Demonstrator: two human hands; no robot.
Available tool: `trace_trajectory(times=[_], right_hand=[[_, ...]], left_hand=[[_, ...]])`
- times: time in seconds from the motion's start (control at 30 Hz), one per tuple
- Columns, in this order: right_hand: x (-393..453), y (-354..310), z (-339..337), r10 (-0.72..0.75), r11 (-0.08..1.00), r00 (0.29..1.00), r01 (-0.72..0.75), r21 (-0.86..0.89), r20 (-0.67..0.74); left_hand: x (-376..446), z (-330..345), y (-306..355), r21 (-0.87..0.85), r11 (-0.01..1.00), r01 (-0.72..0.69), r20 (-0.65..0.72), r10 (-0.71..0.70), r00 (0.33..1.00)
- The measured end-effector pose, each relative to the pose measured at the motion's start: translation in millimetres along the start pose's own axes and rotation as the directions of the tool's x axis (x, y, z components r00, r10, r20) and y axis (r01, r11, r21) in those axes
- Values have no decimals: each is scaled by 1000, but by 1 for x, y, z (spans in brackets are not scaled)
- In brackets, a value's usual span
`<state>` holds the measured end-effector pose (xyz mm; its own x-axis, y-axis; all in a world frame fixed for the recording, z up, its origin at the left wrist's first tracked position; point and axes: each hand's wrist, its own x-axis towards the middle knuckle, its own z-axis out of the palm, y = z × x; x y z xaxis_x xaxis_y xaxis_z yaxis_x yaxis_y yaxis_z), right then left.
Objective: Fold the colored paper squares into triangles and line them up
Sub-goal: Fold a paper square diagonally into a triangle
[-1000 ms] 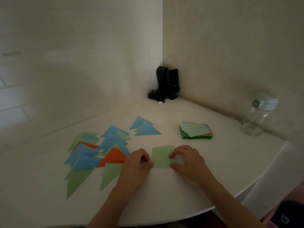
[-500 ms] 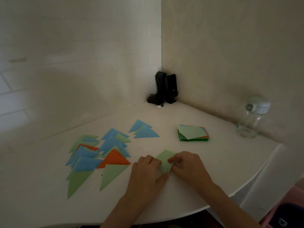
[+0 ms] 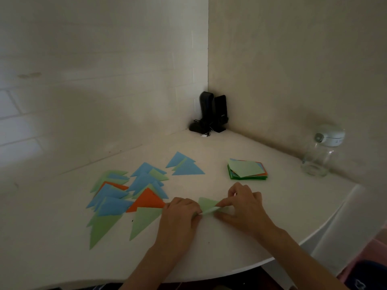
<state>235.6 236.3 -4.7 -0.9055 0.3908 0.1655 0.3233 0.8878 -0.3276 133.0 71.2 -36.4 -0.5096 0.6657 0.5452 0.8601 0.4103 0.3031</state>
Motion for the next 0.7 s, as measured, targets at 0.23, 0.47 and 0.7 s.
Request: trace_trajectory(times=[0.23,0.47,0.7], right_hand=[[3,4,6,65,989,998,-64,137,0],[7,-7,11,199,969,980,-195,154,-16],[14,-14,20,274,957,960,-266,114,-63]], left_hand=[[4,-2,-17,53,991,120,-17,-119,993],[5,8,-5,93,969,229,-69,-223,972],[12,16,3,187,940,285,-79,-275,958]])
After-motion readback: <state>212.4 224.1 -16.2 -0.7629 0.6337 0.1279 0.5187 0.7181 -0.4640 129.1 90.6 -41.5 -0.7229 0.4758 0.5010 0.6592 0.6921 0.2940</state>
